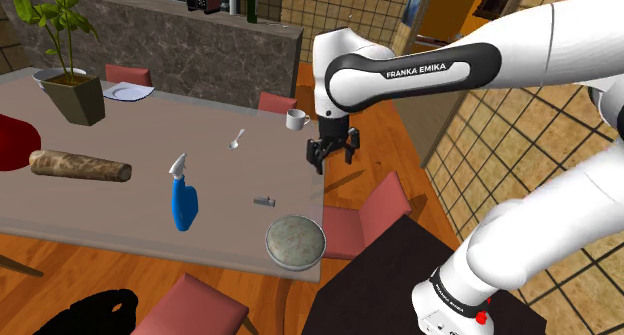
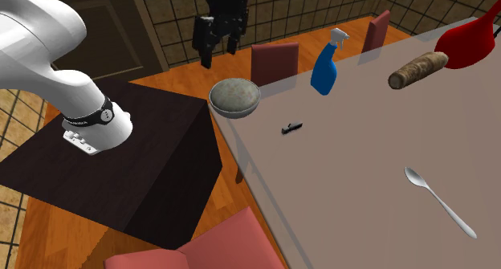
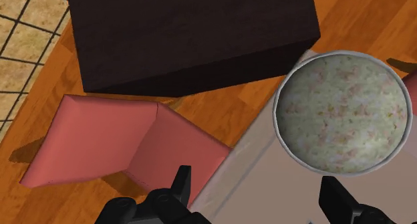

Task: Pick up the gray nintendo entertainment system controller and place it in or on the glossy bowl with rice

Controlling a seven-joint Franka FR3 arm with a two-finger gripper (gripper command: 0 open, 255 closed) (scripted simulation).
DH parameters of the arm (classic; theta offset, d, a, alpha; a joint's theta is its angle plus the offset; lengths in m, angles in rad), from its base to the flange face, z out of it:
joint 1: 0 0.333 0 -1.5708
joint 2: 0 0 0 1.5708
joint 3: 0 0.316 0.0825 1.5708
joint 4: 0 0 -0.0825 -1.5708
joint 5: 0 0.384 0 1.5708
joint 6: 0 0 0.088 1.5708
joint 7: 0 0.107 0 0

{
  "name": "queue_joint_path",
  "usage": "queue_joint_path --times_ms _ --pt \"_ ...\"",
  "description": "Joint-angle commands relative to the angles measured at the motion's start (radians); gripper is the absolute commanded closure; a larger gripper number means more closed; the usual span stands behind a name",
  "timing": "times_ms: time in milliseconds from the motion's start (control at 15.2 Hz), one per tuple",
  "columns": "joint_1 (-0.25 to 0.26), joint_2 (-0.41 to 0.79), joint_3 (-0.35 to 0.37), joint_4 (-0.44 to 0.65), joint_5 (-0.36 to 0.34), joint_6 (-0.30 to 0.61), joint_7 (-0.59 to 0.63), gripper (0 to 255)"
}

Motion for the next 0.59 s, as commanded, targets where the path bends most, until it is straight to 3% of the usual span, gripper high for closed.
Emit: queue_joint_path --times_ms 0,528 --pt "-0.003 0.087 0.020 0.045 -0.014 0.029 0.068 0" --pt "0.024 0.436 0.047 0.278 -0.100 0.084 0.320 0"
